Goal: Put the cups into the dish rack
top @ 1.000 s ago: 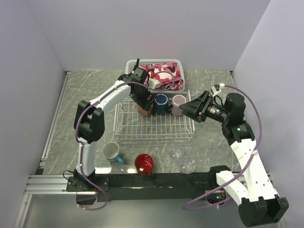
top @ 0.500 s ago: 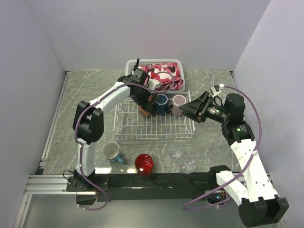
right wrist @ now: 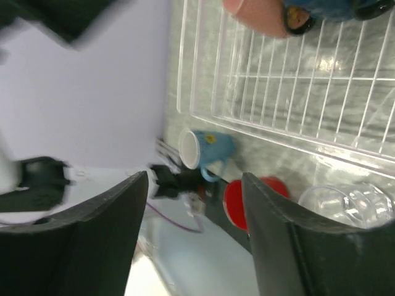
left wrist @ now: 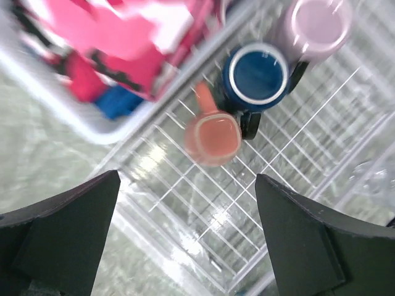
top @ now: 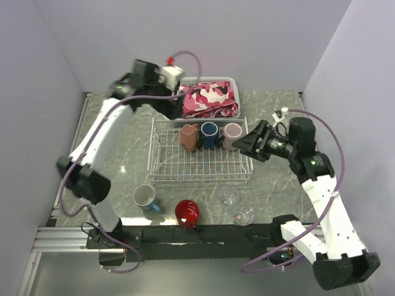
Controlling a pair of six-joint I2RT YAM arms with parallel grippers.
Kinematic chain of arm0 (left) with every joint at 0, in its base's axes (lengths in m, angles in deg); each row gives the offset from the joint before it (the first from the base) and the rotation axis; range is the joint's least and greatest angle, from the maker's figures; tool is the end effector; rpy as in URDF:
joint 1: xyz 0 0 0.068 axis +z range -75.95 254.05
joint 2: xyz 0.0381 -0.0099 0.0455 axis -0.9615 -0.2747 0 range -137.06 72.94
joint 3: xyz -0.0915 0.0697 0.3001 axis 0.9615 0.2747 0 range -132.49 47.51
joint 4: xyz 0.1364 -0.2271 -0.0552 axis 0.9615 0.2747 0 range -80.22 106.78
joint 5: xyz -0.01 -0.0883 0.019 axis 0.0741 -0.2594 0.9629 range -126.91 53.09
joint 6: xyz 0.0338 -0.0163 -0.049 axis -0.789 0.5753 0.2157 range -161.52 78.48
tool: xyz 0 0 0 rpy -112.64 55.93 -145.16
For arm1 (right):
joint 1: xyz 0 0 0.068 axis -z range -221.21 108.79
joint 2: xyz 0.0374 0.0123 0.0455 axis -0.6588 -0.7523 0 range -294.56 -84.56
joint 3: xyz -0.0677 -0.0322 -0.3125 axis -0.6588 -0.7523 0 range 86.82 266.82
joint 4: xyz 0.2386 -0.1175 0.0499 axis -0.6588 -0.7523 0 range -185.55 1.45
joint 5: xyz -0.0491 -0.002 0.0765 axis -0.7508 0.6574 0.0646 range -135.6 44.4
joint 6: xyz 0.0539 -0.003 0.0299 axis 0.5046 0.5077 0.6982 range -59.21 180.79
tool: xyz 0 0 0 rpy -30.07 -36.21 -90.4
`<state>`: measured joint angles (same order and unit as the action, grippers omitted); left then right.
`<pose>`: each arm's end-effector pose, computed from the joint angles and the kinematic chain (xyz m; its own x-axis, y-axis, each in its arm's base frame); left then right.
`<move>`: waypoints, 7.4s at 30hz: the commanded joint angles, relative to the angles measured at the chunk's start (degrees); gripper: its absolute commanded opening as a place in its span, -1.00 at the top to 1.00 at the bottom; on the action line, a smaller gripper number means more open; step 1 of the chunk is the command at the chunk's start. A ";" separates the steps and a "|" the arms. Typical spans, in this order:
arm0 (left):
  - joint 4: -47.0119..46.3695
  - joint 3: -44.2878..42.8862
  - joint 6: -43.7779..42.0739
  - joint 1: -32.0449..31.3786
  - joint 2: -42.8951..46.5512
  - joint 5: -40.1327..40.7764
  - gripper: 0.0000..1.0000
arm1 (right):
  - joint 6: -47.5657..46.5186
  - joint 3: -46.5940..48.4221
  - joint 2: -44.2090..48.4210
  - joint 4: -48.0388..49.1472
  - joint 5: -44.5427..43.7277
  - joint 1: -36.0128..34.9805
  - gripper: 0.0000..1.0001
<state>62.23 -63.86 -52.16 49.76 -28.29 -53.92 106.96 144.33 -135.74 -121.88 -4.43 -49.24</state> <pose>0.3671 -0.1807 0.4455 -0.4940 0.4167 -0.7631 0.6937 0.7180 -0.0570 0.1611 0.0537 0.3962 -0.8061 0.4348 -0.4015 -0.1508 0.5052 0.8497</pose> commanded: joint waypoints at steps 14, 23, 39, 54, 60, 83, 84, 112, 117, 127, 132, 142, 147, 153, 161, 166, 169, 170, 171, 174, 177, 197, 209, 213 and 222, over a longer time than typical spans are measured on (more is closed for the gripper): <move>-2.78 21.61 2.81 22.01 34.77 -16.74 -0.93 | -20.68 48.82 -48.45 -34.79 -40.47 -51.98 -0.49; -4.02 26.73 4.83 22.27 41.73 -11.47 -0.93 | -22.62 61.31 -61.40 -33.13 -35.81 -58.06 -0.48; -4.02 28.05 9.14 22.27 44.46 -7.86 -0.93 | -24.02 52.07 -64.57 -20.21 -30.89 -58.85 -0.41; -1.47 28.76 8.44 22.27 46.83 -7.07 -0.93 | -22.09 54.36 -70.81 -13.88 -31.76 -58.94 -0.29; -0.33 28.05 7.91 22.27 47.53 -5.84 -0.93 | -21.83 53.93 -74.15 -11.07 -32.29 -59.90 -0.22; -5.86 17.43 15.64 22.53 44.55 -6.18 -0.93 | -25.69 54.87 -55.97 -22.38 -36.51 -61.75 1.00; -5.69 15.24 16.51 22.71 44.11 -6.62 -0.93 | -25.96 56.37 -53.70 -23.53 -36.34 -61.14 1.00; -40.19 16.09 46.13 23.33 24.50 -44.77 -0.93 | 18.16 31.95 -33.89 34.97 12.27 -15.96 1.00; -43.83 19.87 49.73 22.63 24.59 -45.83 -0.93 | 23.34 32.75 -38.37 43.42 12.53 -16.14 1.00; -49.97 20.14 55.53 22.01 22.22 -50.83 -0.93 | 30.03 34.41 -44.71 52.30 12.10 -16.40 1.00; -53.95 20.67 58.89 21.05 20.64 -51.27 -0.93 | 31.61 35.82 -46.38 53.36 12.62 -16.84 1.00; -46.20 17.51 53.17 20.08 16.15 -49.08 -0.93 | 33.10 35.21 -46.64 55.02 15.17 -17.02 1.00; -45.33 17.51 51.42 20.08 15.80 -48.73 -0.93 | 33.19 35.12 -46.56 55.12 15.87 -17.02 1.00; -53.83 20.23 57.99 19.55 16.41 -49.69 -0.93 | 34.24 35.82 -48.22 56.78 15.61 -17.63 1.00; -69.41 24.72 73.82 17.79 16.07 -49.95 -0.93 | 37.76 39.95 -52.88 59.25 14.82 -18.51 1.00; -70.61 24.44 75.04 16.91 14.92 -51.10 -0.93 | 37.94 41.54 -53.50 59.25 14.47 -18.86 1.00; -71.70 25.42 76.11 16.65 15.36 -49.78 -0.93 | 38.11 41.54 -53.68 59.51 14.21 -19.21 1.00; -71.61 25.24 76.11 16.56 15.36 -49.69 -0.93 | 38.20 41.45 -53.76 59.60 14.12 -19.30 1.00; -71.69 25.07 76.02 16.30 15.27 -49.61 -0.93 | 38.20 41.45 -53.94 59.51 14.12 -19.30 1.00; -72.49 24.89 76.29 15.95 15.19 -49.34 -0.93 | 37.42 42.41 -54.64 57.77 13.85 -19.92 1.00; -73.19 24.71 77.16 15.33 14.84 -48.90 -0.93 | 35.92 42.59 -54.82 56.35 12.97 -20.62 1.00; -72.13 23.22 75.58 15.24 13.69 -51.27 0.98 | 32.75 39.08 -52.45 50.29 10.78 -19.66 0.58; -17.27 -3.18 38.63 20.16 5.36 -50.85 0.98 | 23.88 26.79 -42.44 39.39 10.51 -10.61 -0.09; 2.46 -10.09 17.38 19.38 1.74 -38.39 0.98 | 21.25 22.47 -35.41 35.62 9.64 -7.53 -0.08; 0.91 6.51 5.18 10.59 7.45 -6.99 0.98 | 16.85 17.28 -24.68 28.84 8.40 -4.71 -0.08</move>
<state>63.30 -61.74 -39.39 62.57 -24.97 -73.99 127.03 163.35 -165.22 -89.96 4.27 -54.46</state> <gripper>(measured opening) 0.802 0.544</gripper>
